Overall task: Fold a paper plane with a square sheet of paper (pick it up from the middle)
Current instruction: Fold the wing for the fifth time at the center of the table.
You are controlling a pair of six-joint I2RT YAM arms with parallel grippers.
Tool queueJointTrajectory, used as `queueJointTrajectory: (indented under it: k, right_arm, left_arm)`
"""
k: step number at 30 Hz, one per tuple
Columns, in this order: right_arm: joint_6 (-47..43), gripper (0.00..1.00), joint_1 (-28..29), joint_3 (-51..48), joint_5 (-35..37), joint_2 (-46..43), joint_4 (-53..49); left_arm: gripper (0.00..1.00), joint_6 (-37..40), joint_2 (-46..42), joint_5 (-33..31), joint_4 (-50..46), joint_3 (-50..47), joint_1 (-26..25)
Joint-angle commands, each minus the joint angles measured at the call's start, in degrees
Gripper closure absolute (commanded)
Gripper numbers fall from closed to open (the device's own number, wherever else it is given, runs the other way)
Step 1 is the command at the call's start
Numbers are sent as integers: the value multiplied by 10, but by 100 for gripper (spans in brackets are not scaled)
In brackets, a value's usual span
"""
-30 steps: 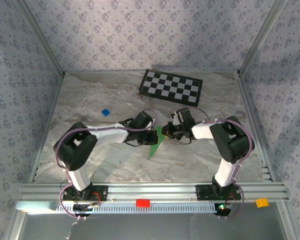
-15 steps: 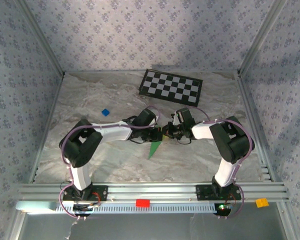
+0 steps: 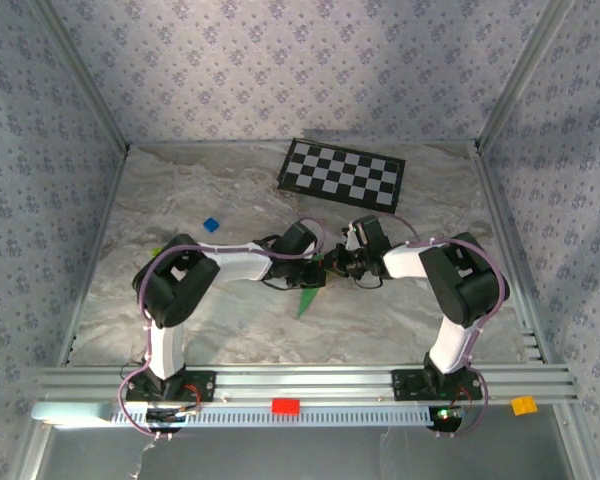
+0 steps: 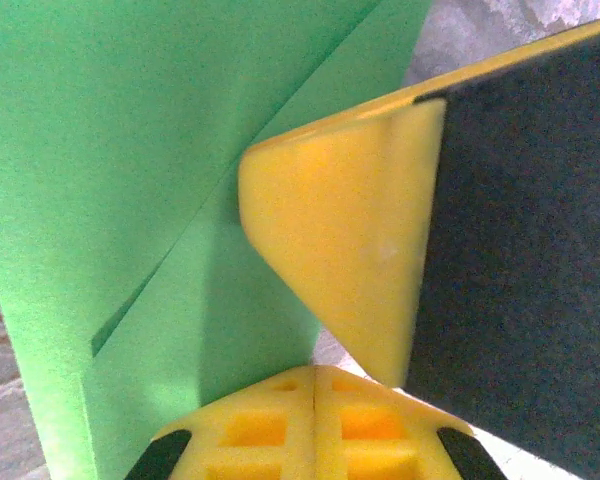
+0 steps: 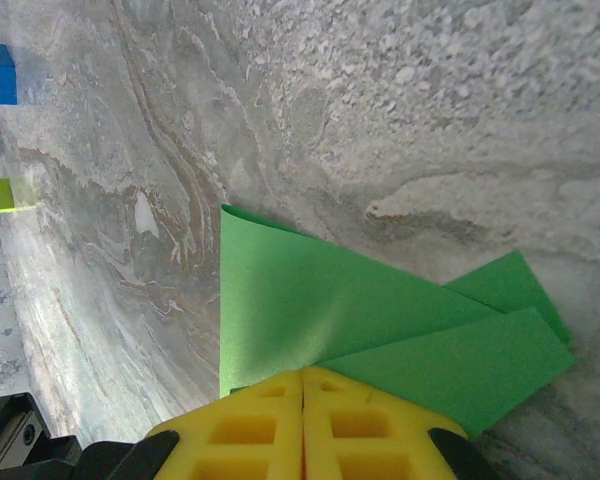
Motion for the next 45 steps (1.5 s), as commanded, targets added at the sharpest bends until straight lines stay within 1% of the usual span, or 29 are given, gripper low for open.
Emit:
queueJointTrajectory:
  k: [1, 6, 8, 9, 13, 17, 19, 22, 27, 29, 31, 36, 37, 39, 41, 43, 45]
  right_arm:
    - [-23, 91, -22, 2, 28, -3, -89]
    - [-28, 90, -43, 5, 14, -45, -82]
    - [-35, 90, -38, 10, -1, -49, -76]
    - [-35, 90, -31, 12, 4, -49, -78]
    - [-27, 90, -2, 13, 15, -29, -63]
    - [-19, 91, -3, 9, 41, 3, -64]
    - [-14, 91, -19, 0, 45, 12, -49]
    - [-12, 91, -47, -3, 31, 14, -36]
    - [-31, 90, -85, 14, 22, -5, -46]
    - [-33, 89, -101, 22, 1, -11, -51]
    - [-31, 88, -110, 22, -24, -33, -49]
    - [-48, 85, -98, 3, 11, -119, -96]
    - [-47, 84, -96, -8, 12, -132, -96]
    - [-41, 83, -89, -31, 19, -154, -95]
    - [-34, 82, -79, -56, 28, -175, -94]
    - [-27, 82, -69, -76, 36, -194, -96]
    - [-22, 82, -59, -93, 45, -211, -99]
  left_arm:
    - [100, 4, 3, -11, -32, -33, -14]
    - [100, 5, -4, -12, -21, -43, -17]
    - [100, 5, -4, -12, -19, -45, -18]
    - [100, 5, -4, -12, -16, -47, -18]
    - [100, 0, -3, -11, -12, -48, -19]
    - [100, 1, -5, -12, -13, -48, -19]
    - [100, -1, -6, -12, -12, -49, -19]
    - [100, -6, -7, -11, -6, -54, -19]
    - [100, -15, -5, -4, 10, -62, -19]
    - [100, -19, -6, -2, 17, -66, -20]
    - [100, -22, -7, -2, 18, -67, -22]
    - [100, -61, -16, -1, 55, -81, -26]
    - [100, -80, -21, 3, 77, -89, -27]
    - [100, -132, -30, 5, 154, -119, -28]
    - [98, -162, -40, 1, 201, -141, -30]
    - [94, -159, -61, -11, 194, -141, -32]
    - [90, -144, -93, -32, 166, -137, -34]
